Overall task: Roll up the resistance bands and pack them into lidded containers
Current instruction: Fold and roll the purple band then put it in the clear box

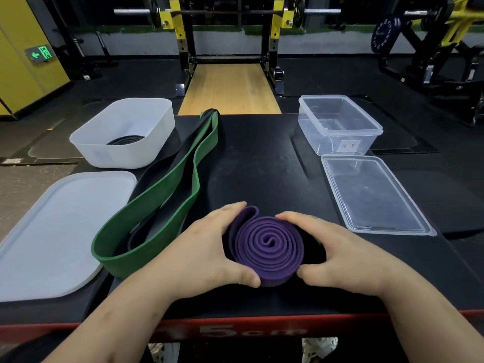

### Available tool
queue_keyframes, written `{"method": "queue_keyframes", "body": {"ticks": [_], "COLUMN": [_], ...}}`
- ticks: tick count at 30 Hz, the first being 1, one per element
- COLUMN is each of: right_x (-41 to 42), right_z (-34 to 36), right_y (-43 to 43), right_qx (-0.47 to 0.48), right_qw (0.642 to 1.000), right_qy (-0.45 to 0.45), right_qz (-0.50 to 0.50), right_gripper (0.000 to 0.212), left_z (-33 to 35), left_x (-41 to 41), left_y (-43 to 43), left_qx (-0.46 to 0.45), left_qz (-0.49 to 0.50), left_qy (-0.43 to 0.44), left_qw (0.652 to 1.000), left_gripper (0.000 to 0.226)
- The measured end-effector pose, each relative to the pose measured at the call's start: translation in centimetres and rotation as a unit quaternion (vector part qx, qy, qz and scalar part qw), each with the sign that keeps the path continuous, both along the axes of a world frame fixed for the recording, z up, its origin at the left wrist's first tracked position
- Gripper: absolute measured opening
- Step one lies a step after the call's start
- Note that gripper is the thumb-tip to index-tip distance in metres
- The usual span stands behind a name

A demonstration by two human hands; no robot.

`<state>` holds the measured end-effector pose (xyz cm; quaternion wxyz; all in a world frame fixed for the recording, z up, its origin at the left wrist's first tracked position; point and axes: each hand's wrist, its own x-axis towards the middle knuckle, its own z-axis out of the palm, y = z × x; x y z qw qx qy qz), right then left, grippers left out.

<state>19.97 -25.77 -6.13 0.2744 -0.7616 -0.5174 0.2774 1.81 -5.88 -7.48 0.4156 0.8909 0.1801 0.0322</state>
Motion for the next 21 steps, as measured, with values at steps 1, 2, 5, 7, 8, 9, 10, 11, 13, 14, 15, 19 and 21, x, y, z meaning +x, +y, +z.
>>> {"method": "queue_keyframes", "body": {"ticks": [1,2,5,7,8,9,10,11,13,14,15,19,21], "right_x": [0.0,0.0,0.2,0.3,0.3,0.4,0.5,0.7,0.8,0.8,0.9,0.7,0.7], "right_z": [0.0,0.0,0.1,0.3,0.3,0.3,0.2,0.0,-0.3,-0.4,-0.5,-0.5,-0.5], "right_y": [0.1,0.1,0.1,0.1,0.1,0.2,0.2,0.2,0.3,0.4,0.6,1.3,1.4], "right_qx": [0.004,0.005,0.013,0.021,0.023,0.023,0.022,0.020,0.012,0.002,-0.007,-0.013,0.006], "right_qw": [1.000,1.000,1.000,0.999,0.999,0.999,0.999,0.999,1.000,1.000,0.999,0.998,0.998], "right_qy": [0.000,0.000,0.002,-0.001,-0.003,-0.004,-0.003,-0.004,-0.010,-0.008,-0.003,-0.010,-0.006], "right_qz": [0.006,0.009,0.017,0.028,0.031,0.032,0.030,0.026,0.024,0.028,0.038,0.065,0.054], "right_gripper": [0.084,0.083,0.082,0.078,0.077,0.076,0.077,0.081,0.097,0.105,0.111,0.119,0.116], "left_z": [0.0,0.0,0.4,0.7,1.0,1.2,1.4,1.6,2.0,2.1,2.1,2.2,2.2], "left_x": [0.2,0.3,0.7,1.2,1.5,1.8,2.1,2.4,2.7,2.8,2.9,3.0,2.6], "left_y": [-0.1,-0.1,-0.1,0.1,0.4,0.6,1.0,1.3,1.6,1.7,1.8,1.8,1.5], "left_qx": [-0.017,-0.033,-0.060,-0.057,-0.056,-0.055,-0.052,-0.047,-0.031,-0.023,-0.017,-0.009,0.017], "left_qz": [-0.008,-0.017,-0.048,-0.065,-0.073,-0.080,-0.087,-0.094,-0.110,-0.115,-0.116,-0.110,-0.110], "left_qy": [0.000,0.000,0.007,0.018,0.024,0.030,0.035,0.041,0.049,0.053,0.055,0.053,0.050], "left_qw": [1.000,0.999,0.997,0.996,0.995,0.995,0.994,0.994,0.992,0.992,0.992,0.992,0.993], "left_gripper": [0.134,0.133,0.130,0.130,0.130,0.131,0.131,0.131,0.131,0.130,0.129,0.125,0.121]}}
